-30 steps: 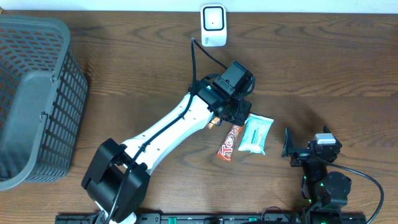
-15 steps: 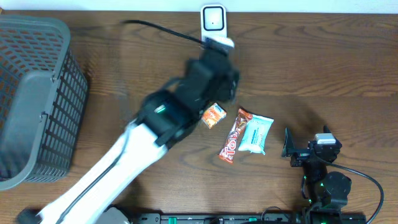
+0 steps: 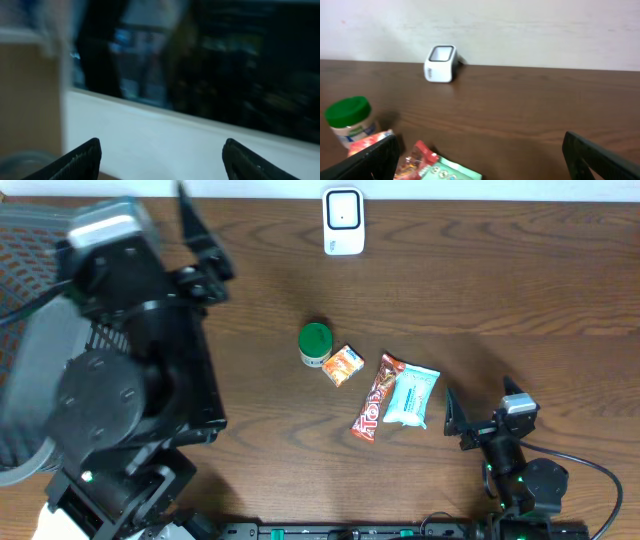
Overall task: Scan the item barcode
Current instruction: 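Retract the left arm to the basket side and raise the right arm, then lower the right gripper onto the chocolate bar and grasp it, then lift the chocolate bar with the right gripper toward the white scanner, then bring the chocolate bar down with the right gripper near the bottle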
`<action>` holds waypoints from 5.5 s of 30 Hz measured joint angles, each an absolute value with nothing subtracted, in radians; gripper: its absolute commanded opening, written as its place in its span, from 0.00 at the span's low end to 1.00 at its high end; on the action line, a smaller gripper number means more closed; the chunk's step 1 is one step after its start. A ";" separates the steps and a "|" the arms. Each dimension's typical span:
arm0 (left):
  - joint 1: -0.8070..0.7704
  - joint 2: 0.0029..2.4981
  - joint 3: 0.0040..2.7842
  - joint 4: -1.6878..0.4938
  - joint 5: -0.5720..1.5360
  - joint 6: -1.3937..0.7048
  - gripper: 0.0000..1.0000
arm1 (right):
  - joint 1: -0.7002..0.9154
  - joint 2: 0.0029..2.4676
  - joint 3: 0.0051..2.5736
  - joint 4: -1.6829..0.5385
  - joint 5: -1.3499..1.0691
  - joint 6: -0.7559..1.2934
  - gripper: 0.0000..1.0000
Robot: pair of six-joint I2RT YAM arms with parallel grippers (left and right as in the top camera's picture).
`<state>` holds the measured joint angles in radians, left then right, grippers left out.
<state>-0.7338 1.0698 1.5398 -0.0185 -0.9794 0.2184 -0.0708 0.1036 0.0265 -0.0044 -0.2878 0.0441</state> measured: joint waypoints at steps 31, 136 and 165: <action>-0.439 0.865 1.518 -0.003 -1.211 0.296 0.78 | -0.207 1.557 1.494 -1.175 -0.797 -0.376 0.99; -0.111 0.504 1.320 -0.157 -1.052 -0.013 0.78 | 0.260 2.105 2.164 -1.543 0.133 -0.107 0.02; -0.111 0.432 1.320 -0.157 -1.051 -0.027 0.78 | 0.815 2.016 1.626 -1.022 0.804 0.010 0.02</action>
<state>-0.1112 0.4316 1.3197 -0.1574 -1.0512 -0.0265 0.8146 2.0155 1.6260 -1.0218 0.8043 0.0101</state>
